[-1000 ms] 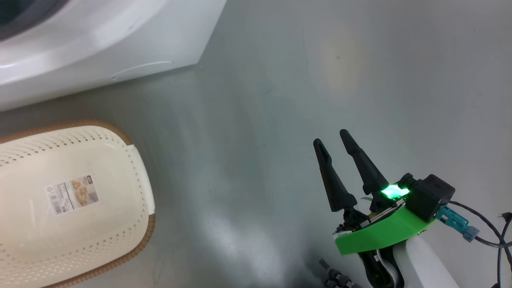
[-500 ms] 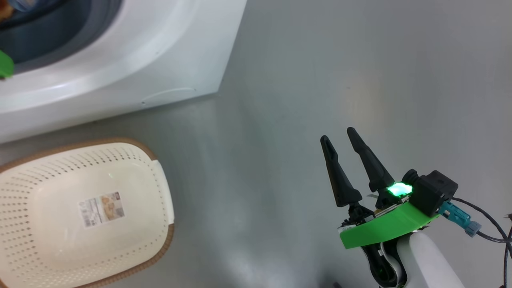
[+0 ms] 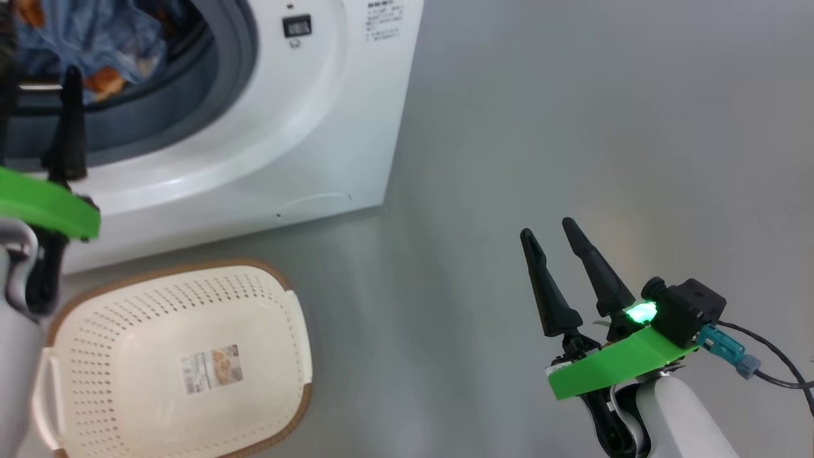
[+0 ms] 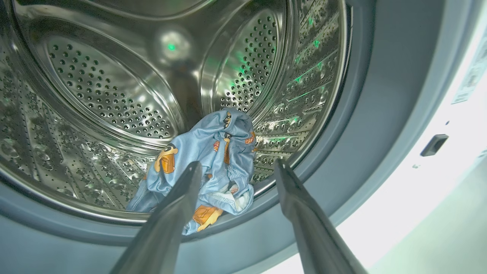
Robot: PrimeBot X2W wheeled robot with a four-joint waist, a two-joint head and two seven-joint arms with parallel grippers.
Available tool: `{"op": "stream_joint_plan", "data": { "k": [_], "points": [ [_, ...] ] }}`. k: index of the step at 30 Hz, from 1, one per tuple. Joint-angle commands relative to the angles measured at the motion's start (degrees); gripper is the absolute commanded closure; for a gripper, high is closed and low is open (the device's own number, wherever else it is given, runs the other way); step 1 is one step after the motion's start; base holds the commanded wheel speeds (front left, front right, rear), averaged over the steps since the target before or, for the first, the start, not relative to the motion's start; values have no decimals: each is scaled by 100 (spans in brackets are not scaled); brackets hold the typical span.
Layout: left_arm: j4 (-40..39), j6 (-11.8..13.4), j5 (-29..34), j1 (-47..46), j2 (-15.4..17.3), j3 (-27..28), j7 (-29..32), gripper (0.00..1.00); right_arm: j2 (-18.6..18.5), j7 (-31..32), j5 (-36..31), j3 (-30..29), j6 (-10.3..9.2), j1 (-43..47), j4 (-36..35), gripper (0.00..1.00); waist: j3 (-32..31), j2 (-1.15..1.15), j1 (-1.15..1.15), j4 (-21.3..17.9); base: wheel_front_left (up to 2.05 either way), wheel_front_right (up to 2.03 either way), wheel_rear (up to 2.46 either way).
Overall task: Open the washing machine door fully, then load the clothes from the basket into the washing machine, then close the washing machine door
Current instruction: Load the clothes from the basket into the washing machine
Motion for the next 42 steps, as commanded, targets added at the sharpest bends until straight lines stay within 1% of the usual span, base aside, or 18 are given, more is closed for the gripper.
{"op": "stream_joint_plan", "data": {
  "k": [1,7,19,20,29,36,42],
  "points": [
    [-241,40,100,128,217,292,-50,0,10,-27,-69,89,16,131,-95,0,-312,0,0,190,0,0,0],
    [-882,87,329,1036,87,847,-51,0,10,-27,-148,19,16,183,24,0,-633,0,0,385,0,0,0],
    [-1900,212,660,2542,-266,1639,-51,0,11,-27,-281,-93,16,324,267,0,-1266,0,0,776,0,0,0],
    [-2068,234,698,2770,-316,1756,-51,0,11,-27,-305,-104,16,366,292,0,-1352,0,0,838,0,0,0],
    [-2720,381,951,3804,-471,2130,-51,0,-4,-27,-330,-117,16,469,387,0,-1698,0,0,988,0,0,0],
    [-3119,473,1229,4496,-755,2364,-51,0,-218,-27,-219,-117,16,626,441,0,-2042,0,0,1075,0,0,0],
    [-3452,463,1429,4927,-947,2567,-51,0,-346,-27,-154,-136,16,722,406,0,-2150,0,0,1105,0,0,0]
  ]
}}
